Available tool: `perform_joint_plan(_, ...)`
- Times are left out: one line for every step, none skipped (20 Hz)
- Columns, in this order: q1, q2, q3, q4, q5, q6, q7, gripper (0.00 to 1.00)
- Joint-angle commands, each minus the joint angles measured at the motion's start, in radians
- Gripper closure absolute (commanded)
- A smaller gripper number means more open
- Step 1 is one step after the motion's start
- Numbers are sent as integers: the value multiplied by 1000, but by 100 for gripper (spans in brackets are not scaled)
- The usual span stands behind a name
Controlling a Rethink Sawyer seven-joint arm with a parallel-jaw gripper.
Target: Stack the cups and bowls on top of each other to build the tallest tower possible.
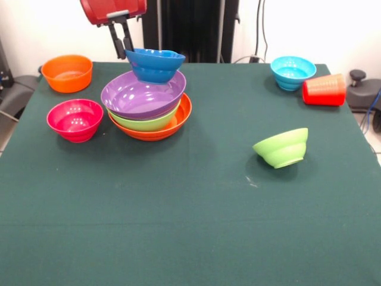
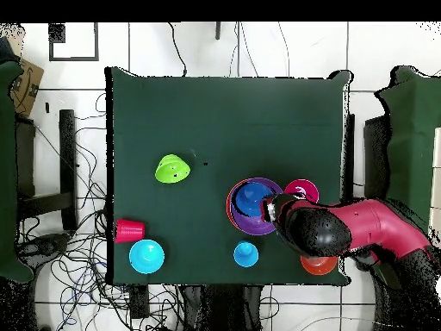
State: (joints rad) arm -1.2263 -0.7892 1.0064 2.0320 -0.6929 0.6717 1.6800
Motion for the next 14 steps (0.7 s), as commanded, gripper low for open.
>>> perform_joint_plan(34, 24, -48, -38, -79, -14, -111, 100)
perform_joint_plan(34, 22, -47, -36, -78, -16, -108, 100)
perform_joint_plan(35, 21, -48, -35, -79, -18, -105, 100)
perform_joint_plan(37, 20, -48, -34, -80, -19, -103, 100)
perform_joint_plan(37, 22, -51, -34, -84, -17, -104, 100)
perform_joint_plan(37, 23, -51, -34, -86, -21, -103, 100)
perform_joint_plan(36, 24, -52, -33, -89, -22, -104, 100)
perform_joint_plan(36, 25, -53, -32, -92, -23, -105, 100)
perform_joint_plan(35, 26, -54, -31, -95, -24, -107, 100)
perform_joint_plan(35, 26, -54, -31, -96, -25, -106, 100)
perform_joint_plan(35, 28, -56, -31, -99, -25, -107, 100)
perform_joint_plan(35, 29, -57, -31, -101, -24, -108, 100)
perform_joint_plan(34, 32, -59, -30, -108, -26, -110, 100)
perform_joint_plan(34, 34, -62, -29, -115, -30, -109, 100)
